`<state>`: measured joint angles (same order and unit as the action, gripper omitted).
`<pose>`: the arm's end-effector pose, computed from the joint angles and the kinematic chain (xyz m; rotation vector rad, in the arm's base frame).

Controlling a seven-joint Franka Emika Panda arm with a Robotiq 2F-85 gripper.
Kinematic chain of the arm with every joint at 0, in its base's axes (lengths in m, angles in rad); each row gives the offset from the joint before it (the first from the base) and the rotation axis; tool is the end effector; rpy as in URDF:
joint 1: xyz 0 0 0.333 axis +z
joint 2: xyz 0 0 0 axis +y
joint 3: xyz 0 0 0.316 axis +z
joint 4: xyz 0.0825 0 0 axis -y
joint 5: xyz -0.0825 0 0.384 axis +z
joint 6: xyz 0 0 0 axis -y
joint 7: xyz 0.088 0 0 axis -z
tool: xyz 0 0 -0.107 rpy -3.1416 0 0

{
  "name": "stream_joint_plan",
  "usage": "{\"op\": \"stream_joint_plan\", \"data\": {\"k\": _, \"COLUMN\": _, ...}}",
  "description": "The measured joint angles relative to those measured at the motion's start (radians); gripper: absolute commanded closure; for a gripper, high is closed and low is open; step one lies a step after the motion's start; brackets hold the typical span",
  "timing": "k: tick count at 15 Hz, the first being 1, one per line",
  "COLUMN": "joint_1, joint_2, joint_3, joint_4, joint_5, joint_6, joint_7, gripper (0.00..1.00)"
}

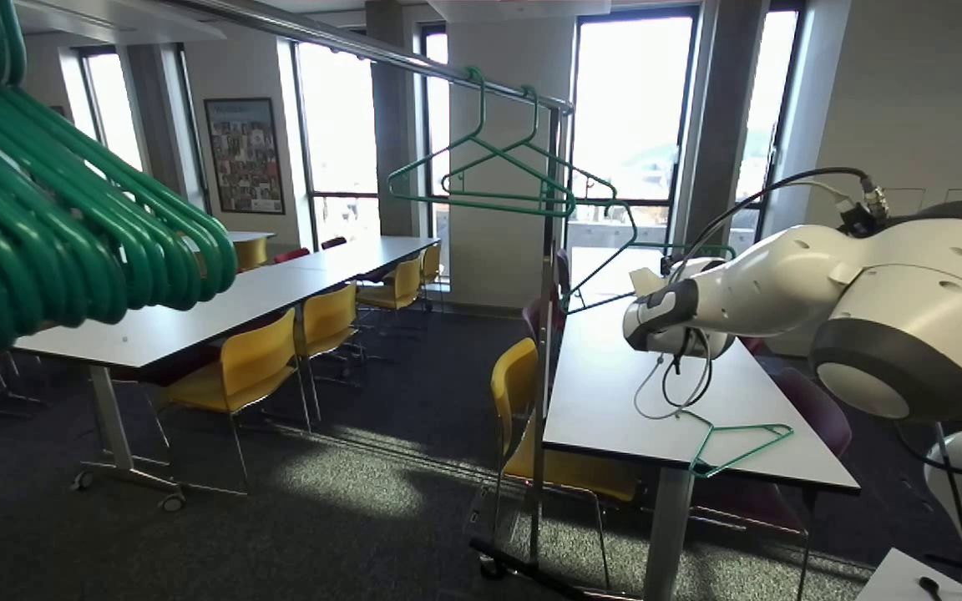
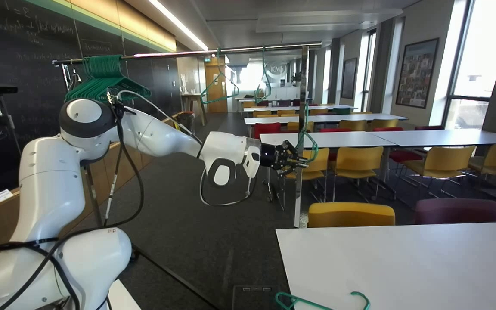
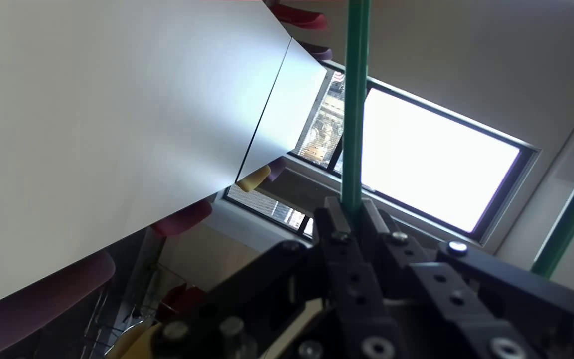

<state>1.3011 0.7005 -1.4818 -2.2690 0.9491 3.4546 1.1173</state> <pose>0.5313 -0.0932 0.4678 -1.3008 1.8822 -1.7269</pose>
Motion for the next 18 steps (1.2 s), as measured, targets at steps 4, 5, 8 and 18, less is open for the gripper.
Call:
{"op": "stream_joint_plan", "data": {"k": 4, "joint_1": 0.001, "joint_2": -0.011, "joint_3": 0.000, "joint_4": -0.003, "joint_5": -0.001, "joint_6": 0.000, "joint_7": 0.000, "gripper": 0.90}}
{"op": "stream_joint_plan", "data": {"k": 5, "joint_1": 0.001, "joint_2": -0.011, "joint_3": 0.000, "joint_4": -0.003, "joint_5": -0.002, "joint_6": 0.000, "joint_7": 0.000, "gripper": 0.97}}
{"op": "stream_joint_plan", "data": {"k": 8, "joint_1": 0.000, "joint_2": 0.004, "joint_3": 0.000, "joint_4": -0.001, "joint_5": 0.000, "joint_6": 0.000, "joint_7": 0.004, "gripper": 0.97}}
{"op": "stream_joint_plan", "data": {"k": 18, "joint_1": -0.128, "joint_2": 0.268, "joint_3": -0.112, "joint_4": 0.252, "joint_5": 0.064, "joint_6": -0.072, "joint_7": 0.040, "gripper": 0.97}}
